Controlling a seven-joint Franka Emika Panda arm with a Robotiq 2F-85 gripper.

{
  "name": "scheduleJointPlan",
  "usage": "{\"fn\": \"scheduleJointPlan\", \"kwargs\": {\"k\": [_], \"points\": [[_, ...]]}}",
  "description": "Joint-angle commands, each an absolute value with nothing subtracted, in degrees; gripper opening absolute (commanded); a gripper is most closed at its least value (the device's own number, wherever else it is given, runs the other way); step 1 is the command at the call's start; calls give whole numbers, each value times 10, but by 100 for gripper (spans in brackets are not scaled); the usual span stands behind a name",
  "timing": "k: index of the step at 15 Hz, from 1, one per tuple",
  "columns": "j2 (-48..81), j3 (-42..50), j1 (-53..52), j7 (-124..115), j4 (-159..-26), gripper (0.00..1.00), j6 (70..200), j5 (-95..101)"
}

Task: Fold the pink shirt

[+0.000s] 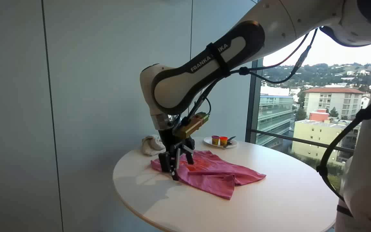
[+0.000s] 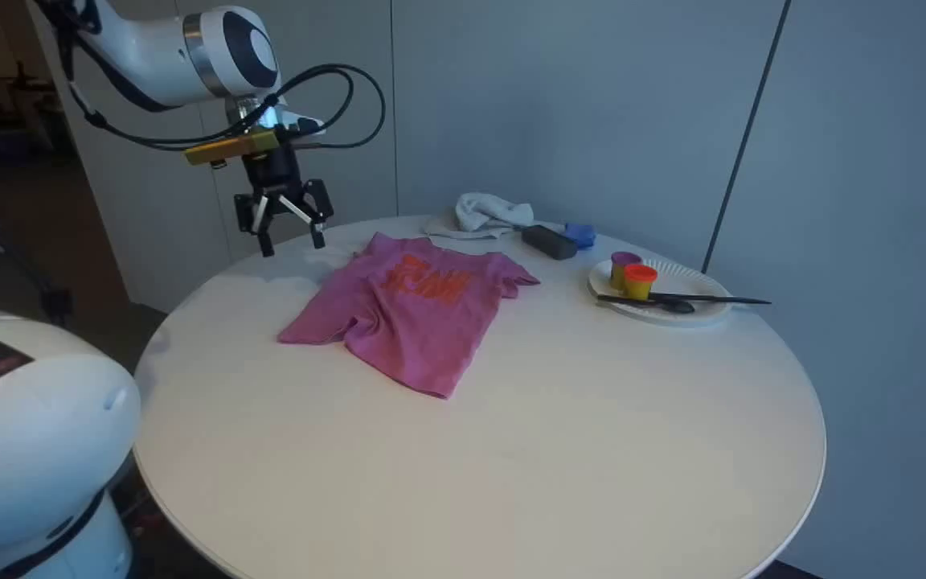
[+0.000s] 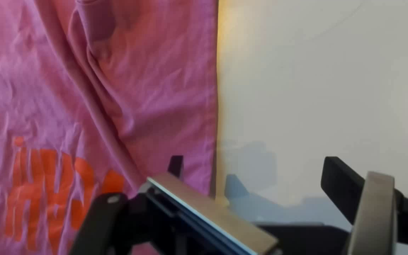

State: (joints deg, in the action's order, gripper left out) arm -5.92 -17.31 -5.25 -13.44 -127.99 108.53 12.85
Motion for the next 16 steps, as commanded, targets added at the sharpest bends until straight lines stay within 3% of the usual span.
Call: {"fn": "scheduleJointPlan", "kwargs": {"k": [1,7,12,16], "points": [[-58,-154,-72,-136,-1277,100,1084,130],[-128,-137,-85,-133,-1353,100,1092,90],[-88,-136,-84,-136,-1326,100,1084,104],[-125,-129,-77,-193,-1384,100,1083,91]]}}
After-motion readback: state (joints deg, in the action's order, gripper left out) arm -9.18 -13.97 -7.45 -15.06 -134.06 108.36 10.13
